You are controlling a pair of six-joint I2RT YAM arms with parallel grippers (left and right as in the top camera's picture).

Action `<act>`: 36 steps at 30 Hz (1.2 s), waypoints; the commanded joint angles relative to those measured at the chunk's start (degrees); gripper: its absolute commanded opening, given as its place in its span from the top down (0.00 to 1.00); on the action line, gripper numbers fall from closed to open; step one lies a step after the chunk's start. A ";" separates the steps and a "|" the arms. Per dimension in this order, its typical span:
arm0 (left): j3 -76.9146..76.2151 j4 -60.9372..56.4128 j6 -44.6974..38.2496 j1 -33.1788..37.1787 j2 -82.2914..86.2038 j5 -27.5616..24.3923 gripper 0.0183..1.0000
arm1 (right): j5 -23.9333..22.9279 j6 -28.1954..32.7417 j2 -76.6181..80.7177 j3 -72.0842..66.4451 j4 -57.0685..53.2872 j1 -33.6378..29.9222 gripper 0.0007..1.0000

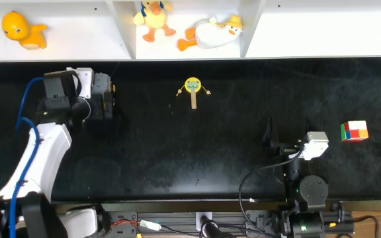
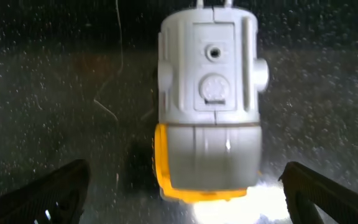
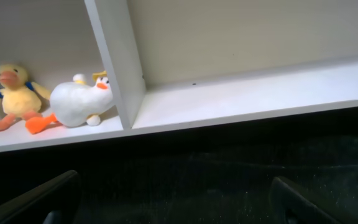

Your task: Store Toys

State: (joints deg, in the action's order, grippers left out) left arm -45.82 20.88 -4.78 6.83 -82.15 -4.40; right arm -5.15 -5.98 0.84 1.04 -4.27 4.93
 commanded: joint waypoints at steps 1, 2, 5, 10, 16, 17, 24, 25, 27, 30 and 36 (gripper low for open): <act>0.66 -2.97 0.04 -0.22 -3.76 -0.13 0.00 | -0.26 -0.24 -0.59 -0.79 0.22 0.31 0.00; 0.66 -4.17 0.09 -0.22 -4.70 -0.87 0.00 | -0.26 -0.24 -0.59 -0.79 0.22 0.31 0.01; 0.66 -6.47 0.11 -0.22 -6.91 -1.57 0.00 | -0.26 -0.24 -0.59 -0.79 0.22 0.31 0.00; 0.66 -8.50 0.09 -0.22 -8.87 -2.43 0.10 | -0.26 -0.24 -0.59 -0.79 0.22 0.31 0.00; 0.66 -9.25 0.13 -0.22 -9.22 -2.43 0.53 | -0.26 -0.24 -0.59 -0.79 0.20 0.31 0.00; 0.66 -9.22 0.13 -0.22 -9.22 -2.43 0.54 | -0.26 -0.24 -0.59 -0.79 0.22 0.31 0.01; 0.66 -9.20 0.37 -0.22 -9.22 -2.56 0.67 | -0.26 -0.24 -0.59 -0.79 0.22 0.31 0.00; 0.63 -9.18 0.37 -0.22 -9.20 -3.02 0.67 | -0.26 -0.24 -0.59 -0.79 0.22 0.31 0.00; 0.07 -8.24 0.48 -0.22 -9.05 -4.22 0.74 | -0.26 -0.24 -0.59 -0.79 0.22 0.31 0.01; -2.03 -4.22 0.81 -0.22 -8.15 -5.11 0.86 | -0.26 -0.24 -0.59 -0.79 0.22 0.31 0.01; -6.86 5.70 0.79 -0.22 -2.60 -4.96 0.98 | -0.26 -0.24 -0.59 -0.79 0.22 0.31 0.00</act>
State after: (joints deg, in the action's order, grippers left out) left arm -49.58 25.28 -4.60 6.83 -88.90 -8.14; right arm -5.10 -5.98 0.84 1.04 -4.27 4.91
